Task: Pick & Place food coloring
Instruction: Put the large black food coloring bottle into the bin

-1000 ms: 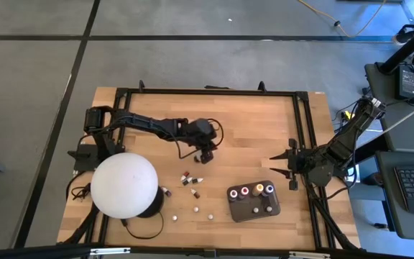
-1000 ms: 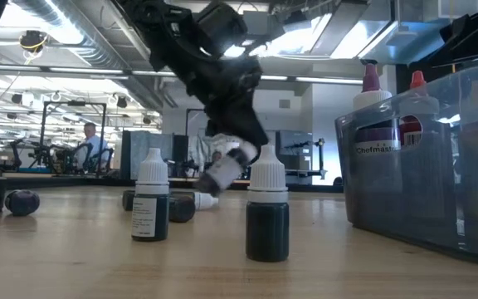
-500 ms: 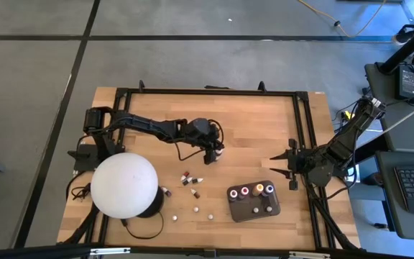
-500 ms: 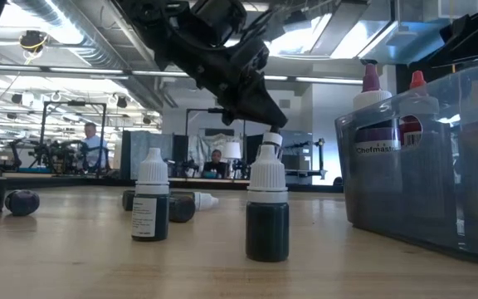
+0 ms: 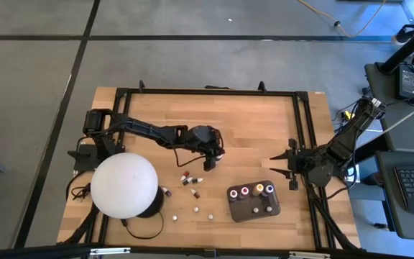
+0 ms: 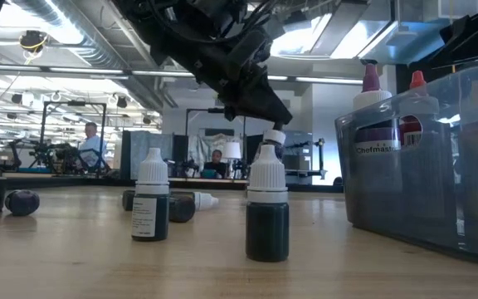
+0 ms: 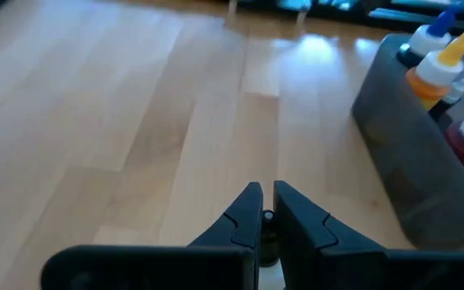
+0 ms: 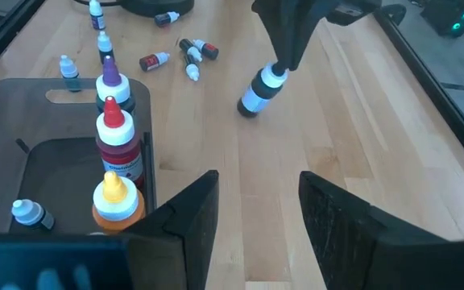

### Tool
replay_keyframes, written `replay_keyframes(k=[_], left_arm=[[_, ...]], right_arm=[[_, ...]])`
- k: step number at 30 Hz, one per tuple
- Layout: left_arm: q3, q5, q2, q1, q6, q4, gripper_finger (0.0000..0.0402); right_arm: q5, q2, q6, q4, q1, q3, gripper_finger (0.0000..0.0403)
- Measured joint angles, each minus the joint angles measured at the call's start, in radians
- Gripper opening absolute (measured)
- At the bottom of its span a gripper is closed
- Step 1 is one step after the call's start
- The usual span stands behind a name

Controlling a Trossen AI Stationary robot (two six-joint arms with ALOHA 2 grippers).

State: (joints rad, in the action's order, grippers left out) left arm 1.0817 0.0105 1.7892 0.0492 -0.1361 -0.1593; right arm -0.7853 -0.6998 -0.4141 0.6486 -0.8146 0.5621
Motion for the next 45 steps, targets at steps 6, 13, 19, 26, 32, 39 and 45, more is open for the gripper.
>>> replay_keyframes(k=[6,13,19,26,32,39,45], left_arm=[[0.0,-0.002,0.0,-0.009,0.028,-0.065,0.0011],[0.0,-0.066,0.0,-0.026,0.063,-0.127,0.0012],[0.0,-0.109,0.001,-0.044,0.106,-0.219,0.0006],[-0.016,-0.121,0.081,-0.031,0.122,-0.399,0.0001],[-0.016,-0.089,0.087,0.003,0.157,-0.396,0.0004],[-0.016,-0.021,0.087,0.005,0.283,-0.225,0.0004],[-0.016,-0.059,0.087,0.005,0.21,-0.225,0.0007]], right_arm=[[0.0,0.0,0.0,0.0,0.0,0.0,0.0175],[0.0,0.0,0.0,0.0,0.0,0.0,0.0175],[0.0,0.0,0.0,0.0,0.0,0.0,0.0175],[0.001,0.0,-0.003,0.0,0.0,0.0,0.0175],[0.001,0.0,-0.003,0.0,0.0,0.0,0.0175],[0.001,0.0,0.0,0.0,0.0,0.0,0.0175],[0.001,0.0,0.001,0.0,0.0,0.0,0.0175]])
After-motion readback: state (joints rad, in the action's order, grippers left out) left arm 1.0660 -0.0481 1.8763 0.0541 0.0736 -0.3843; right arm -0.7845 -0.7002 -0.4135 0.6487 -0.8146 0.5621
